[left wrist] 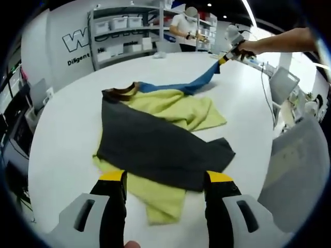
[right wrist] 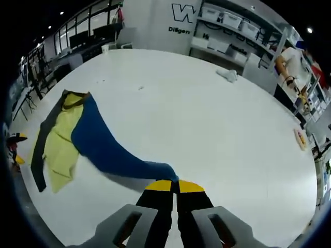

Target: Fold the garment on the visible template until the final outline fits inside the template.

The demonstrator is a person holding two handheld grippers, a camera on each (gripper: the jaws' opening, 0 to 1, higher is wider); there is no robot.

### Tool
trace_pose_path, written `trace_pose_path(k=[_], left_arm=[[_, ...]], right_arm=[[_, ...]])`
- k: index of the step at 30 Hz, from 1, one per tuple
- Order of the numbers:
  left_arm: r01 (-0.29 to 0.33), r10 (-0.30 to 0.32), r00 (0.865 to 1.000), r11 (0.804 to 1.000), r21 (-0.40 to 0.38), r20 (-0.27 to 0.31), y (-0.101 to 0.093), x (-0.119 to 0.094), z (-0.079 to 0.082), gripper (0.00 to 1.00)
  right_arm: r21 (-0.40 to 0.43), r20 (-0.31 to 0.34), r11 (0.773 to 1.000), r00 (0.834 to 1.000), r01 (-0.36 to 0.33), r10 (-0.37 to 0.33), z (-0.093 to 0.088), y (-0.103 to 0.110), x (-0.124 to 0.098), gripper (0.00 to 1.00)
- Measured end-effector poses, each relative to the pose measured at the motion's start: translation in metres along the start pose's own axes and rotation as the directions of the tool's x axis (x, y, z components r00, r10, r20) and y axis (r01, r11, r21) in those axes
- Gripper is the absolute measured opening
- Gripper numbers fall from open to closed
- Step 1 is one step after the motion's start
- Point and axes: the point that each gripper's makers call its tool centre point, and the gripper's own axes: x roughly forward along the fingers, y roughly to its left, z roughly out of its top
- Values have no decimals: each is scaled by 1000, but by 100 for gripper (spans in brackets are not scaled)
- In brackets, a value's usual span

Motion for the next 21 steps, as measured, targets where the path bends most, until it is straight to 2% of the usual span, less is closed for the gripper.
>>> trace_pose_path(k=[8,13,19,21], left_arm=[[76,-74,997,993,87,-18,-31,15,2,57],[184,-173,983,957,226,-66,-61,20,-2,55],[216,-197,976,931,294,-95,-78,28,-8,53],[233,-205,972,911,341,-115,-84,32,-11,49]], right_arm=[[-6,-11,1000,1000,-11,11,-5,4,-2,0],[4,-26,1000,999,-21,21,-10,8,-2,0],[7,-46,999,998,-35,35,-22,15,-3,0],[3,-51,999,998,-32,32,-25,15,-4,0]])
